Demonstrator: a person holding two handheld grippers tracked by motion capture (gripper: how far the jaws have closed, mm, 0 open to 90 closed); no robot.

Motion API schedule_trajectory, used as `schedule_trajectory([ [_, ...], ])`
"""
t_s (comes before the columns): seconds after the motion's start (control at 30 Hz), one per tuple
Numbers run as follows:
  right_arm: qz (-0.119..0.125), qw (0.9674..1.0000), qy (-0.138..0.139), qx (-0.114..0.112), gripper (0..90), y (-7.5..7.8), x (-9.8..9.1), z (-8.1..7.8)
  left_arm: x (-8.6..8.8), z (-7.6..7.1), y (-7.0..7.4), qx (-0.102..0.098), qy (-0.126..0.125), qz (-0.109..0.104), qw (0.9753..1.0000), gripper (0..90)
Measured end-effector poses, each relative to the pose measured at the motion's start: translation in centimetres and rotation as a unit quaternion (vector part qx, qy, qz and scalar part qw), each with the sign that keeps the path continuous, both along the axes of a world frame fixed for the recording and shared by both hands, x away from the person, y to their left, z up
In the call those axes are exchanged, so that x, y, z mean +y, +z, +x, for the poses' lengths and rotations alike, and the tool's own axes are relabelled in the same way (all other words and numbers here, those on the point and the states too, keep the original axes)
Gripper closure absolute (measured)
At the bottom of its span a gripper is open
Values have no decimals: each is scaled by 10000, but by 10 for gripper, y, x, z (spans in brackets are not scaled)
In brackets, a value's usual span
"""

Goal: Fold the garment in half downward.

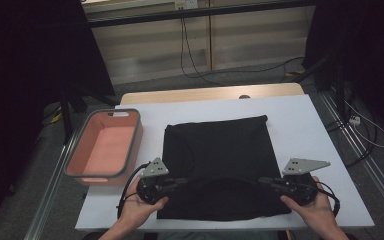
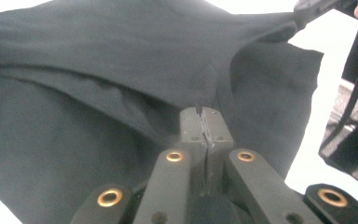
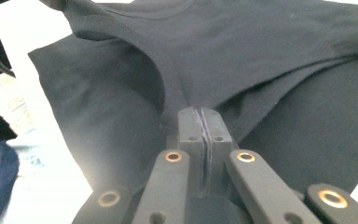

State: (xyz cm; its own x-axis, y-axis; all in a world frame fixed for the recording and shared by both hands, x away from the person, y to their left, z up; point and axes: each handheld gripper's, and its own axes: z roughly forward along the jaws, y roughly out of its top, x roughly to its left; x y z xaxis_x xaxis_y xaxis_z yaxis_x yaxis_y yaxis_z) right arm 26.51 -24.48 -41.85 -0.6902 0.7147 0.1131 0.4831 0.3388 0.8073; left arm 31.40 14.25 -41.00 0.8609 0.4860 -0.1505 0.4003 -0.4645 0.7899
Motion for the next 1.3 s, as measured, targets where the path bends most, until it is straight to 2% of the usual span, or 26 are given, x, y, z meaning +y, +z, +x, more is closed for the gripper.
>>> schedule_trajectory([
  [0.63,-176,9993,321,118,887,-8,10,-31,6,-23,-16,270,-153,227,9993,892],
  [0.87,-175,9989,419,150,887,-10,13,-41,10,-34,-16,324,-217,249,9989,892],
  [0.93,-184,9988,428,140,887,-10,13,-43,10,-38,-17,269,-210,300,9990,892],
  [1.2,-202,9987,439,160,883,-13,14,-46,13,-38,-17,428,-216,176,9987,890],
  [1.3,-199,9989,394,183,840,-14,14,-44,14,-37,-17,439,-230,164,9986,886],
])
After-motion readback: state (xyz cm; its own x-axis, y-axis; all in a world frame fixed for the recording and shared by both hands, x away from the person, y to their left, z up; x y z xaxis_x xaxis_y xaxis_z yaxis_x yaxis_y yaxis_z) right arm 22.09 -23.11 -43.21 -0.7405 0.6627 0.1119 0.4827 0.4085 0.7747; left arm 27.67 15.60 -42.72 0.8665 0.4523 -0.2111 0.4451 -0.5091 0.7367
